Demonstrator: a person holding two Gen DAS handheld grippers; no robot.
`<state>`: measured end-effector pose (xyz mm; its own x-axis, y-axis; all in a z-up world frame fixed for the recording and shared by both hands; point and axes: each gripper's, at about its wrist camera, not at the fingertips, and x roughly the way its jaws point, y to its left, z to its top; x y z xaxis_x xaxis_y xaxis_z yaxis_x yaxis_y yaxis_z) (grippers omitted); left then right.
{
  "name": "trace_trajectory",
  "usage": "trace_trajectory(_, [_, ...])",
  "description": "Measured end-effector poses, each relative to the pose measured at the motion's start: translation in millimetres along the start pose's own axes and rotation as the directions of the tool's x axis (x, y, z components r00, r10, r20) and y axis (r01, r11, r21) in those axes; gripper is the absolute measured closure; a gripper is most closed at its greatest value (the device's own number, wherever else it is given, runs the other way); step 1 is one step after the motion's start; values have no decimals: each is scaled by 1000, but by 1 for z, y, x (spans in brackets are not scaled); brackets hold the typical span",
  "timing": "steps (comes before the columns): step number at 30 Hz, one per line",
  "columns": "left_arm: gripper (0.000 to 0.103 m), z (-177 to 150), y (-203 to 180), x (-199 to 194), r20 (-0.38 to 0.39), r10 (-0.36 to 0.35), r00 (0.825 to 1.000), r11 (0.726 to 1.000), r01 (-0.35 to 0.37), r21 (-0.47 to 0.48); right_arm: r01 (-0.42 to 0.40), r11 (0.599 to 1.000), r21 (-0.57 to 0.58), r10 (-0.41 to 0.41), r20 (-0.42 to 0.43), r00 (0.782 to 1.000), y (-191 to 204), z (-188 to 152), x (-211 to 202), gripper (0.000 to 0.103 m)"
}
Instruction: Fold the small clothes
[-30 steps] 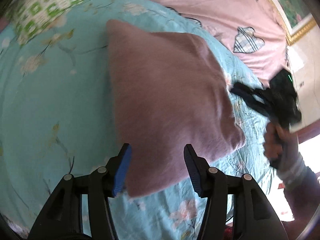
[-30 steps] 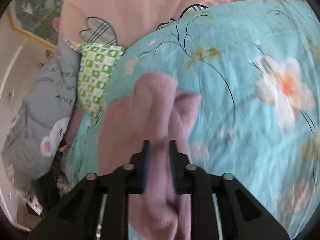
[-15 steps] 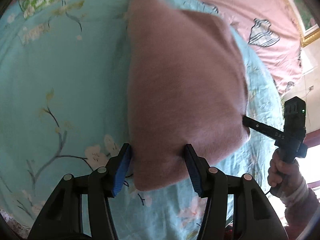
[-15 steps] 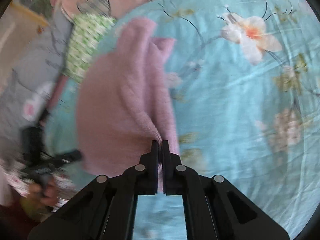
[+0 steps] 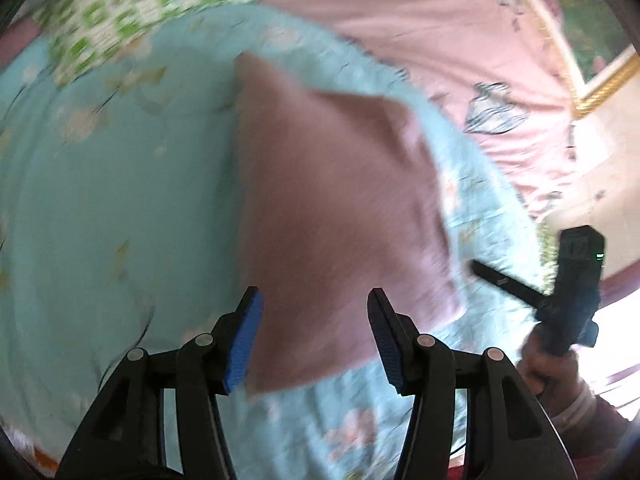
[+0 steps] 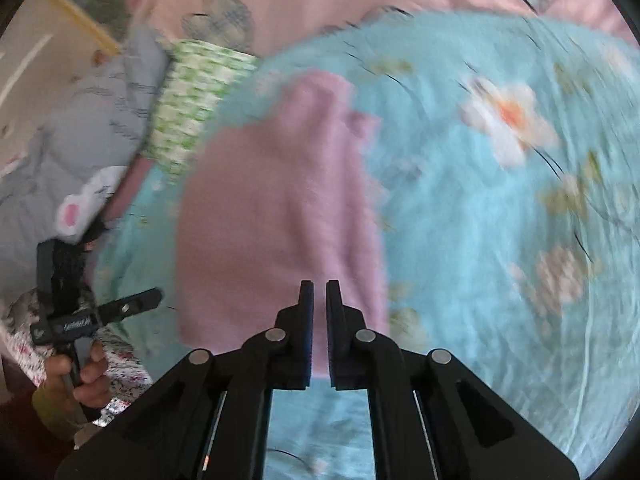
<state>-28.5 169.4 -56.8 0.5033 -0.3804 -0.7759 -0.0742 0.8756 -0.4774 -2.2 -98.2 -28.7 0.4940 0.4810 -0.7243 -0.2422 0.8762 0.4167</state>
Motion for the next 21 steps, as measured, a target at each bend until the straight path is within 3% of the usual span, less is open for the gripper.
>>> trace_trajectory(5, [48, 50, -18, 17, 64, 19, 998, 997, -24, 72, -12, 999, -49, 13, 11, 1000, 17, 44, 33, 96])
trace_trajectory(8, [48, 85, -11, 32, 82, 30, 996, 999, -33, 40, -9, 999, -39, 10, 26, 1000, 9, 72, 45, 96])
trace_trajectory(11, [49, 109, 5, 59, 31, 21, 999, 1000, -21, -10, 29, 999, -17, -29, 8, 1000, -2, 95, 67, 96])
trace_trajectory(14, [63, 112, 23, 92, -48, 89, 995, 995, -91, -37, 107, 994, 24, -104, -93, 990, -26, 101, 104, 98])
trace_trajectory(15, [62, 111, 29, 101, -62, 93, 994, 995, -95, -40, 113, 992, 58, -106, -120, 987, -38, 100, 114, 102])
trace_trajectory(18, [61, 111, 27, 102, -55, 103, 993, 995, -104, -8, 72, 992, 108, -61, -109, 992, -50, 102, 120, 103])
trace_trajectory(21, [62, 108, 17, 92, -42, 114, 993, 993, -112, 38, 72, 993, 96, -65, -82, 995, -44, 105, 112, 103])
